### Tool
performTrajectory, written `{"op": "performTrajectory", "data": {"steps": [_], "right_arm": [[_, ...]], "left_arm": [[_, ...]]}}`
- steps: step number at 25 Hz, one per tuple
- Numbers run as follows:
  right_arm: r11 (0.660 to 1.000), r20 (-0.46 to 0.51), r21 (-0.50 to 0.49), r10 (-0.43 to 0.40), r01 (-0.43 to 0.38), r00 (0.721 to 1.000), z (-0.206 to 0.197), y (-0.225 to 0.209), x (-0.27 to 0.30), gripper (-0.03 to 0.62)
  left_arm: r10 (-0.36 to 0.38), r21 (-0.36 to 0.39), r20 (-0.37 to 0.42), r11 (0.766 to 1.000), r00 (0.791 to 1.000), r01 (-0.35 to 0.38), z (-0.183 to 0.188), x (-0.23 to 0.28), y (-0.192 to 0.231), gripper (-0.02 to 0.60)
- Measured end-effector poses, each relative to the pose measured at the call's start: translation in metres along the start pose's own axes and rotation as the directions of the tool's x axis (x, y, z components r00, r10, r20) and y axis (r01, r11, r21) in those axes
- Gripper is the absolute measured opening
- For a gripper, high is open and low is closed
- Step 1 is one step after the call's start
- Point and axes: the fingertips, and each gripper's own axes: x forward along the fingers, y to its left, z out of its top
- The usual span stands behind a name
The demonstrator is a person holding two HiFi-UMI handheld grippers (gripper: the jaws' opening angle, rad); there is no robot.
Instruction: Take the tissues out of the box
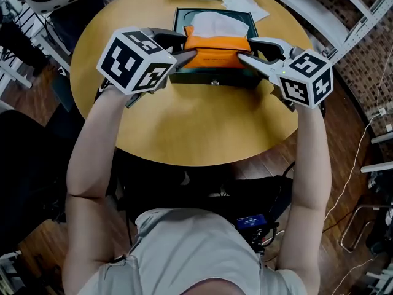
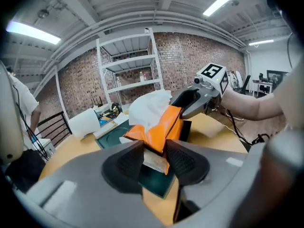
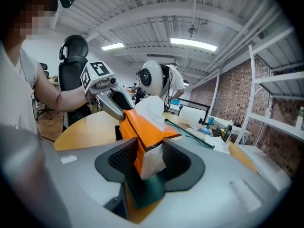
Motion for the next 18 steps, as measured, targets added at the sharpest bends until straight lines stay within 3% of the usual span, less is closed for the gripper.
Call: {"op": "performTrajectory", "data": {"steps": [7,14,18], "right_arm": [[0.999,0.042,-0.04,-0.013,0.015,0.999,0.026,0.015,-0.023,0.175],[0.999,0.066,-0.04,0.029,-0.026,0.997,0.027,0.064,-0.049,0.177],[0.999,0.052,-0.027,0.041,-0.04,0.998,0.008,0.091,-0.052,0.178]], "left_arm": [[0.017,0.066,0.045,0.998,0.999,-0.02,0.024,-0.03,-0.013,0.15],[-0.03,0.035,0.115,0.999,0.993,0.026,0.016,-0.065,-0.059,0.153],[-0.055,0.0,0.108,0.998,0.993,0.055,-0.009,-0.068,-0.081,0.153]]}}
